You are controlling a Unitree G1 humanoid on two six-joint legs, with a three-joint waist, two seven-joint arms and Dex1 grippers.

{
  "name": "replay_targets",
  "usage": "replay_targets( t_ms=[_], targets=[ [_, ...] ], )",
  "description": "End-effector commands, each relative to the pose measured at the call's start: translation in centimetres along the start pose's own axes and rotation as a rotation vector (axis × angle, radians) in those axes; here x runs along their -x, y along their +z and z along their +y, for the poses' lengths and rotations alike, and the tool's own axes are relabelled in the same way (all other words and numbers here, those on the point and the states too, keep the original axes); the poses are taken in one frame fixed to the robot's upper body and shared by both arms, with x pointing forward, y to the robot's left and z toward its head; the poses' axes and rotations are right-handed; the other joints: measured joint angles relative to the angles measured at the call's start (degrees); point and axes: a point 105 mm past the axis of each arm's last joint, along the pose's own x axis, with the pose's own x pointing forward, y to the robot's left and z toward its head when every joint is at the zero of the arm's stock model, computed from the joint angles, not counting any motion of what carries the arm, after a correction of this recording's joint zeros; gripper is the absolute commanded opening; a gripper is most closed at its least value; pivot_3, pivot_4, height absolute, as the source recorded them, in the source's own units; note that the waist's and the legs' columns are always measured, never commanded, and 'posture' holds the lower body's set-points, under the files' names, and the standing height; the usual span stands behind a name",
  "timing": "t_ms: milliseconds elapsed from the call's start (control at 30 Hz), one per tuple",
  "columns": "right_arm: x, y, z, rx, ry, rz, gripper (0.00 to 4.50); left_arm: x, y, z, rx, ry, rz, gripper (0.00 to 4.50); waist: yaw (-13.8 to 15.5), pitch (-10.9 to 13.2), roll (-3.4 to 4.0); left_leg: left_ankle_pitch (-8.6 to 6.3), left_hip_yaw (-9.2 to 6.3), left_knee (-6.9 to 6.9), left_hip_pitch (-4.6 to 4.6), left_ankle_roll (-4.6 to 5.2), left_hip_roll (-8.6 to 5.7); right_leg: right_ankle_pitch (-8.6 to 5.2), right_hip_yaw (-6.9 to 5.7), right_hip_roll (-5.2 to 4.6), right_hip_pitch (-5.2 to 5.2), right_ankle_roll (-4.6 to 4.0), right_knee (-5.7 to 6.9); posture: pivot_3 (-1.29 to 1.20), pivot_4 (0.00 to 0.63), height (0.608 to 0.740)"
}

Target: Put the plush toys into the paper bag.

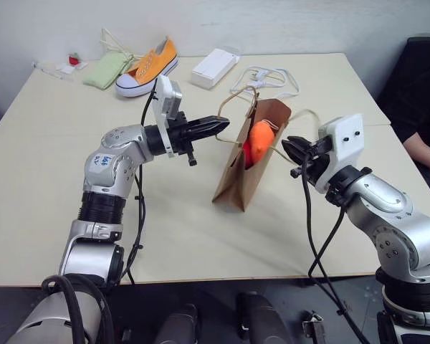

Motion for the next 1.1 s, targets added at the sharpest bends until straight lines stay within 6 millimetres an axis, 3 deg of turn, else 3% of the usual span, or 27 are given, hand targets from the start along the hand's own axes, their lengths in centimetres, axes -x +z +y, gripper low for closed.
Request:
replay_targets(
  t_ms=[33,267,367,500,633,733,867,1000,1100],
  targets=[
    [1.4,3.8,0.5,-0.01,0.047,-0.157,2.04,1.5,2.7,-0.8,-0.023,-0.023,-0.053,1.23,0.1,0.0,0.0,0.0,-0.02,0.0,0.0,0.0,0.01,0.0,-0.01,0.01,0.0,0.0,-0.01,0.0,0.15,0.74],
    [3.7,5.8,0.5,-0.013,0.125,-0.168,4.5,4.3,4.2,-2.2,0.016,-0.028,-0.047,3.49,0.32,0.0,0.01,0.0,-0.09,0.0,0.02,0.0,0.0,0.0,-0.05,-0.01,0.09,0.0,-0.08,0.0,0.15,0.74],
    [4.9,5.7,0.2,0.012,0.142,-0.11,4.5,5.4,3.6,-3.4,0.028,-0.041,0.005,4.44,0.36,0.0,0.01,-0.01,-0.1,-0.03,0.01,0.02,0.01,0.0,-0.05,-0.02,0.11,0.0,-0.14,0.0,0.15,0.74],
    [7.0,4.6,-0.3,0.037,0.152,0.004,4.5,6.5,1.5,-4.2,0.023,-0.017,0.09,4.48,1.52,0.0,0.01,-0.02,-0.12,-0.04,0.08,0.03,0.01,0.0,-0.07,-0.03,0.22,0.0,-0.29,0.0,0.15,0.74],
    [8.7,1.1,0.5,0.045,0.223,0.177,4.5,5.6,-1.6,-5.1,0.002,-0.031,0.151,4.48,2.76,0.0,0.0,-0.03,-0.11,-0.02,0.12,0.05,0.02,0.01,-0.06,-0.02,0.31,0.01,-0.51,0.0,0.15,0.74],
    [7.7,-2.3,1.3,0.051,0.242,0.253,3.9,4.2,-3.5,-5.4,-0.016,-0.059,0.169,4.5,3.13,-0.01,-0.03,-0.01,-0.08,0.01,0.14,0.11,-0.01,0.07,-0.04,-0.03,0.39,0.07,-0.59,0.0,0.15,0.74],
    [4.3,-5.4,2.3,0.034,0.237,0.245,2.5,2.4,-4.5,-5.2,-0.018,-0.081,0.153,4.5,2.84,-0.01,-0.06,0.02,-0.01,0.06,0.15,0.13,-0.01,0.18,-0.02,-0.01,0.39,0.06,-0.62,0.0,0.15,0.74],
    [0.7,-7.0,3.0,0.057,0.217,0.226,1.03,1.4,-6.0,-4.3,-0.042,-0.085,0.183,4.5,2.45,-0.01,-0.04,0.05,0.01,0.0,0.15,0.07,0.02,0.19,-0.03,0.02,0.29,0.02,-0.57,0.0,0.15,0.74],
    [-0.7,-7.7,3.3,0.06,0.222,0.225,0.02,0.9,-6.3,-3.6,-0.026,-0.058,0.164,4.5,2.45,-0.01,-0.04,0.05,-0.02,-0.01,0.1,0.06,0.02,0.18,-0.07,0.03,0.24,0.0,-0.62,0.0,0.15,0.74]
  ],
)
